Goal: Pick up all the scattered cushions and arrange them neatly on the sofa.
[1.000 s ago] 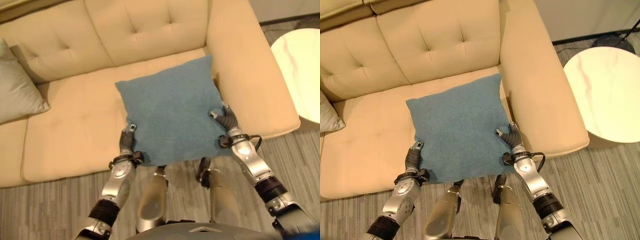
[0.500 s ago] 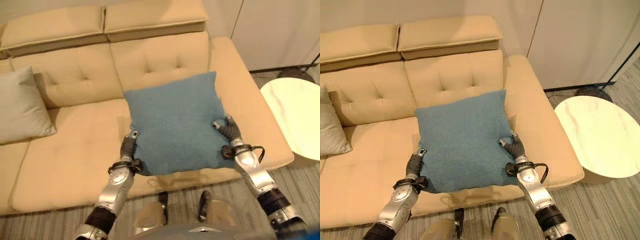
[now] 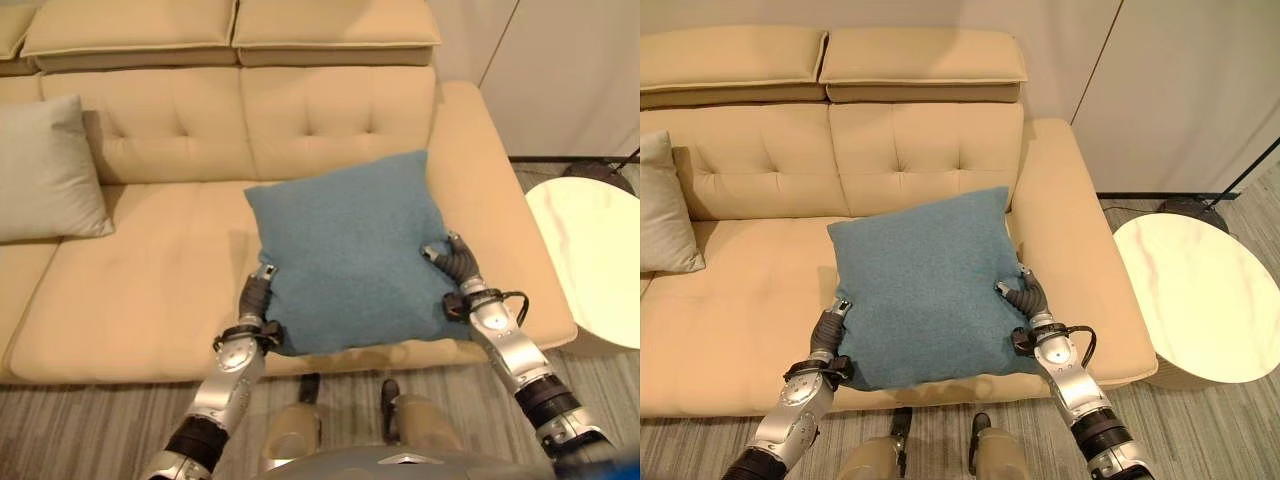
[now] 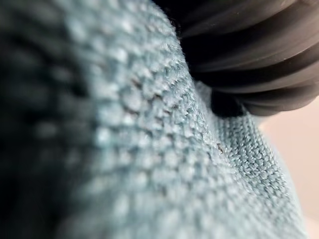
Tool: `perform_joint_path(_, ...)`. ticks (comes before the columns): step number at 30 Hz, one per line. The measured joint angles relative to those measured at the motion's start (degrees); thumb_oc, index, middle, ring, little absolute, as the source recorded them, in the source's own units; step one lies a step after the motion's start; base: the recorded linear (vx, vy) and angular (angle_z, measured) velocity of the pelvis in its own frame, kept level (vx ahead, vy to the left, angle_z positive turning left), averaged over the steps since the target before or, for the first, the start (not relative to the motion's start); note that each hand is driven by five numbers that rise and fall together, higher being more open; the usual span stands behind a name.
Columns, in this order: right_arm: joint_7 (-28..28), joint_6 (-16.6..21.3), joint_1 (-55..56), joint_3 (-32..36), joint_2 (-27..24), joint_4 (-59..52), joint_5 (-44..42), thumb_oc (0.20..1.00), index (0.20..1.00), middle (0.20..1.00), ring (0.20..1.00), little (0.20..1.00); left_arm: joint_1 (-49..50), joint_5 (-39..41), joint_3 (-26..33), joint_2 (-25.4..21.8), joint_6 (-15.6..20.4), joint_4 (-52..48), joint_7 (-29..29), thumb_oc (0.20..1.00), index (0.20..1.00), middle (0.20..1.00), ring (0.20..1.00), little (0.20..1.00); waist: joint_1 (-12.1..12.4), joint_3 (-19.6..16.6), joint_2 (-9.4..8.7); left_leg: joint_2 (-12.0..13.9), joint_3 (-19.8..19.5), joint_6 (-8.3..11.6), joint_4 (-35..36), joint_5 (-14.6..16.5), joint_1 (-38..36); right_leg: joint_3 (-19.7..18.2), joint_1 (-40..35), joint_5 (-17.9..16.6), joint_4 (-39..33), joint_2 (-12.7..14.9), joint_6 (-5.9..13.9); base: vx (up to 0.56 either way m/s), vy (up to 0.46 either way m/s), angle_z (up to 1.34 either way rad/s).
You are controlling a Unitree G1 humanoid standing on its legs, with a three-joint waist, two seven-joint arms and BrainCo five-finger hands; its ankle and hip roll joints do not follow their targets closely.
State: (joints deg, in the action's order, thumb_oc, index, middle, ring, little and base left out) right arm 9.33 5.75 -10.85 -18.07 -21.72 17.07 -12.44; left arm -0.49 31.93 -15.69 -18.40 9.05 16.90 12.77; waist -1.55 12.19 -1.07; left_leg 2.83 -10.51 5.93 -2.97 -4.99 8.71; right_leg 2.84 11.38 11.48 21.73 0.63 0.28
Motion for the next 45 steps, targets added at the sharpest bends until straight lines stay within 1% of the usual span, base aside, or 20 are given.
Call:
perform_joint_path(1, -0.1, 0.0, 0.0, 0.0, 0.0, 0.0, -0.4, 0.200, 0.200, 0.200, 0.200, 0.200, 0.1, 0.0, -0.1, -0.3, 0.0, 0.1, -0.4, 0.200, 0.200, 0.200, 0.200, 0.200, 0.3, 0.2, -0.11, 0.5, 0.1, 0.91, -1.6, -0.3, 1.1, 0.8, 0.3, 0.1, 0.4, -0.2, -1.73, 0.03, -0.047, 0.49)
perform_joint_path(3, -0.1, 0.0, 0.0, 0.0, -0.3, 0.1, -0.9, 0.200, 0.200, 0.200, 0.200, 0.200, 0.4, 0.1, -0.1, -0.3, -0.2, 0.2, -0.7, 0.200, 0.200, 0.200, 0.200, 0.200, 1.0, 0.3, 0.08, 0.8, 1.2, 0.97, -3.6, -0.3, 2.1, 2.0, 1.3, 0.9, 2.1, -0.3, -3.97, 0.10, -0.045, 0.29)
perform_joint_path(4, -0.1, 0.0, 0.1, 0.0, -0.5, 0.1, -1.0, 0.200, 0.200, 0.200, 0.200, 0.200, 0.6, 0.1, -0.1, 0.0, -0.2, 0.3, -0.8, 0.200, 0.200, 0.200, 0.200, 0.200, 1.1, 0.4, 0.08, 0.6, 3.1, 0.23, -4.9, 0.2, 2.8, 2.5, 1.2, 1.6, 2.7, 0.0, -4.14, 0.21, 0.005, 0.29)
perform_joint_path(5, -0.1, 0.0, 0.6, 0.3, -1.0, 0.1, -1.0, 0.200, 0.200, 0.200, 0.200, 0.200, 0.6, 0.1, -0.7, 0.0, -0.4, 0.3, -0.9, 0.200, 0.200, 0.200, 0.200, 0.200, 1.1, 0.4, -0.02, -0.7, 5.3, -2.08, -6.0, 2.4, 2.6, 2.8, 1.2, 2.0, 3.3, 0.5, -4.06, 0.18, 0.015, 0.29)
perform_joint_path(6, -0.1, 0.0, 1.1, 0.8, -0.9, 0.1, -1.1, 0.200, 0.200, 0.200, 0.200, 0.200, 0.6, 0.1, -0.8, 0.0, -0.6, 0.3, -1.0, 0.200, 0.200, 0.200, 0.200, 0.200, 1.2, 0.5, -0.29, -0.9, 5.3, -2.84, -4.5, 3.2, 2.3, 2.5, 1.2, 2.0, 3.3, 0.7, -4.01, 0.19, 0.044, 0.20)
perform_joint_path(10, 0.0, 0.0, 1.9, 1.8, -1.0, 0.2, -1.4, 0.200, 0.200, 0.200, 0.200, 0.200, -0.2, 0.1, -2.1, 0.0, -1.0, 0.3, -1.1, 0.200, 0.200, 0.200, 0.200, 0.200, 1.3, 0.7, -0.31, -1.0, 5.7, -2.36, -3.7, 3.0, 2.8, 0.9, 2.2, 1.8, 3.2, 0.4, -3.70, 0.13, 0.086, -0.04)
perform_joint_path(12, 0.0, -0.1, 2.0, 2.1, -1.0, 0.1, -1.4, 0.200, 0.200, 0.200, 0.200, 0.200, 0.1, 0.1, -1.9, 0.0, -1.0, 0.3, -1.1, 0.200, 0.200, 0.200, 0.200, 0.200, 2.0, 0.8, -0.29, -1.4, 6.2, -2.91, -3.3, 2.2, 1.7, -1.2, 2.2, 1.1, 2.7, 0.1, -2.28, 0.21, 0.214, -0.54)
perform_joint_path(14, 0.0, -0.2, 2.2, 2.2, -0.9, 0.1, -1.4, 0.200, 0.200, 0.200, 0.200, 0.200, -0.4, 0.1, -2.1, -0.1, -1.1, 0.2, -1.1, 0.200, 0.200, 0.200, 0.200, 0.200, 1.4, 0.8, -0.28, -1.8, 7.5, -3.18, -3.1, 1.8, 1.2, -2.1, 1.4, 0.3, 0.8, 0.5, -0.72, 0.21, 0.253, -0.32)
perform_joint_path(16, 0.0, -0.7, 2.1, 1.9, -0.6, 0.1, -1.4, 0.200, 0.200, 0.200, 0.200, 0.200, -0.7, 0.1, -1.7, -0.2, -1.1, 0.1, -1.1, 0.200, 0.200, 0.200, 0.200, 0.200, 1.6, 0.7, -0.44, -2.1, 8.7, -4.60, -2.9, 2.4, -0.3, -3.6, -0.2, -0.9, -1.2, 0.8, -0.19, 0.13, 0.257, -0.38)
perform_joint_path(18, -0.1, -0.7, 1.1, 1.4, -0.2, -0.3, -1.4, 0.200, 0.200, 0.200, 0.200, 0.200, -0.8, 0.0, -0.5, -0.5, -1.1, 0.1, -1.1, 0.200, 0.200, 0.200, 0.200, 0.200, 2.6, 0.8, -1.10, -2.9, 11.9, -6.06, -3.0, 3.6, -1.9, -5.5, -0.6, -1.7, -1.2, 1.7, 1.05, 0.07, 0.213, -0.67)
perform_joint_path(21, -0.1, -0.7, 0.0, 1.2, 0.8, -0.3, -1.4, 0.200, 0.200, 0.200, 0.200, 0.200, -1.6, 0.0, 0.5, -0.6, -1.0, 0.1, -1.1, 0.200, 0.200, 0.200, 0.200, 0.200, 2.5, 0.9, -1.36, -3.4, 13.3, -6.68, -3.2, 4.1, -2.2, -6.4, -0.9, -1.9, -1.9, 2.7, 2.66, 0.05, 0.088, -0.25)
perform_joint_path(22, -0.1, -0.7, -0.3, 1.3, 1.4, -0.3, -1.4, 0.200, 0.200, 0.200, 0.200, 0.200, -1.9, -0.1, 1.2, -1.2, -1.0, 0.1, -1.1, 0.200, 0.200, 0.200, 0.200, 0.200, 2.5, 1.0, -1.89, -3.7, 13.5, -6.81, -2.9, 4.2, -2.4, -6.3, -1.0, -1.9, -2.3, 3.0, 2.71, 0.00, 0.000, 0.00)
perform_joint_path(27, -0.4, -0.7, -0.6, 0.0, 1.5, -0.2, -1.4, 0.200, 0.200, 0.200, 0.200, 0.200, -1.5, -0.1, 2.5, -1.8, -1.0, 0.0, -1.1, 0.200, 0.200, 0.200, 0.200, 0.200, 2.8, 1.1, -2.49, -3.8, 13.2, -6.60, -1.8, 4.6, -3.1, -6.3, -1.0, -2.1, -3.3, 3.1, 3.23, 0.14, 0.031, -0.02)
perform_joint_path(30, -1.6, -0.8, -1.3, -0.4, 1.4, 0.1, -1.4, 0.200, 0.200, 0.200, 0.200, 0.200, -0.9, -0.1, 3.4, -2.2, -1.0, 0.1, -1.0, 0.200, 0.200, 0.200, 0.200, 0.200, 2.2, 1.2, -2.53, -3.3, 12.3, -6.41, 1.7, 3.1, -3.7, -6.6, -0.2, -3.0, -5.0, 2.3, 4.20, 0.17, -0.036, -0.15)
perform_joint_path(31, -1.7, -0.9, -1.3, -0.4, 1.4, 0.2, -1.5, 0.200, 0.200, 0.200, 0.200, 0.200, -0.9, -0.1, 3.4, -2.3, -1.0, 0.1, -1.0, 0.200, 0.200, 0.200, 0.200, 0.200, 1.9, 1.3, -2.48, -2.8, 11.7, -6.10, 2.6, 1.7, -3.5, -6.5, -0.4, -3.8, -5.8, 1.6, 4.25, 0.10, -0.071, 0.05)
perform_joint_path(33, -1.7, -1.1, -1.0, -0.3, 1.1, 0.3, -1.5, 0.200, 0.200, 0.200, 0.200, 0.200, -0.9, 0.0, 3.0, -2.1, -1.0, 0.1, -1.0, 0.200, 0.200, 0.200, 0.200, 0.200, 0.8, 1.5, -2.54, -2.7, 10.2, -5.56, 2.9, 1.0, -3.5, -5.3, -1.1, -3.9, -5.6, 1.4, 3.63, 0.08, -0.095, 0.31)
perform_joint_path(37, -1.7, -1.1, -0.6, 0.9, 0.0, 0.3, -1.4, 0.200, 0.200, 0.200, 0.200, 0.200, -0.6, -0.1, 1.7, -1.0, -1.0, 0.1, -1.1, 0.200, 0.200, 0.200, 0.200, 0.200, 0.6, 1.6, -2.18, -2.0, 8.1, -4.61, 2.9, 0.4, -2.9, -2.7, -1.4, -3.1, -5.6, 1.1, 2.67, 0.06, -0.104, 0.29)
perform_joint_path(39, -1.7, -1.1, -1.7, 1.0, -0.4, 0.2, -1.4, 0.200, 0.200, 0.200, 0.200, 0.200, -1.6, -0.2, 1.8, -1.2, -1.0, 0.0, -0.9, 0.200, 0.200, 0.200, 0.200, 0.200, 0.9, 1.8, -1.27, -1.7, 6.5, -3.43, 3.0, -0.4, 0.1, -1.4, 2.0, -2.5, -3.5, 0.8, 1.60, 0.00, -0.115, 0.30)
perform_joint_path(42, -1.4, -1.1, -3.5, 0.8, -0.8, 0.2, -1.4, 0.200, 0.200, 0.200, 0.200, 0.200, -3.3, -0.3, 1.9, -1.4, -1.0, 0.1, 0.8, 0.200, 0.200, 0.200, 0.200, 0.200, 0.9, 2.1, 0.24, -1.5, 5.3, -2.74, 3.0, -1.3, 2.6, -0.3, 5.1, -2.1, -1.3, 0.7, 0.92, -0.03, -0.046, 0.20)
perform_joint_path(45, -0.4, -1.1, -5.9, 0.9, -1.2, 0.3, -1.4, 0.200, 0.200, 0.200, 0.200, 0.200, -6.5, -2.0, 2.1, -1.7, -0.9, 0.1, 2.2, 0.200, 0.200, 0.200, 0.200, 0.200, 1.2, 2.5, 0.94, -1.1, 5.1, -2.27, 3.3, -2.1, 4.7, 0.5, 8.0, -2.0, 0.4, 0.6, 0.27, -0.01, -0.011, 0.10)
